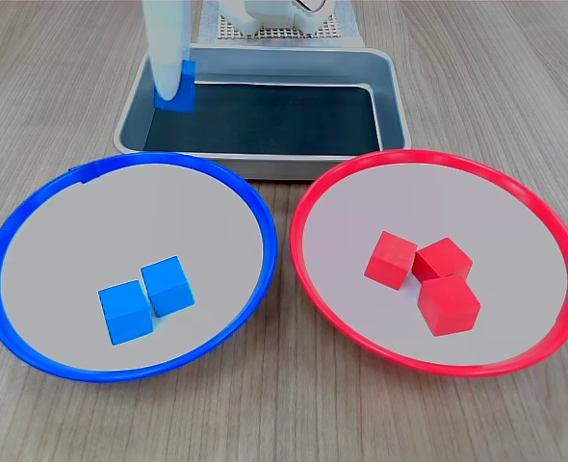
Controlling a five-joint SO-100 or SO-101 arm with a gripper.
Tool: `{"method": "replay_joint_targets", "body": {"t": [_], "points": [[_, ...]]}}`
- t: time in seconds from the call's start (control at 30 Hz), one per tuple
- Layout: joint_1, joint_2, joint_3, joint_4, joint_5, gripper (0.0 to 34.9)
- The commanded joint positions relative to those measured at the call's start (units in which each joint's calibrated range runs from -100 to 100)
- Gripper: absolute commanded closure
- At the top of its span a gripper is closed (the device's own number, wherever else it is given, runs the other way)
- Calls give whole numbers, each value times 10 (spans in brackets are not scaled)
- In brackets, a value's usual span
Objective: Move six blocks from tray to matching dishes
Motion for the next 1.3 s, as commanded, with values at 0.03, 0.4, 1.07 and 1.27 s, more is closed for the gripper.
{"method": "replay_joint_targets", "body": {"t": [0.03,0.4,1.07,1.27], "points": [[1,81,-135,-42,-66,348],[33,217,-208,-100,-42,195],[-114,-800,762,-351,-79,349],[-105,-1005,895,-222,-92,349]]}}
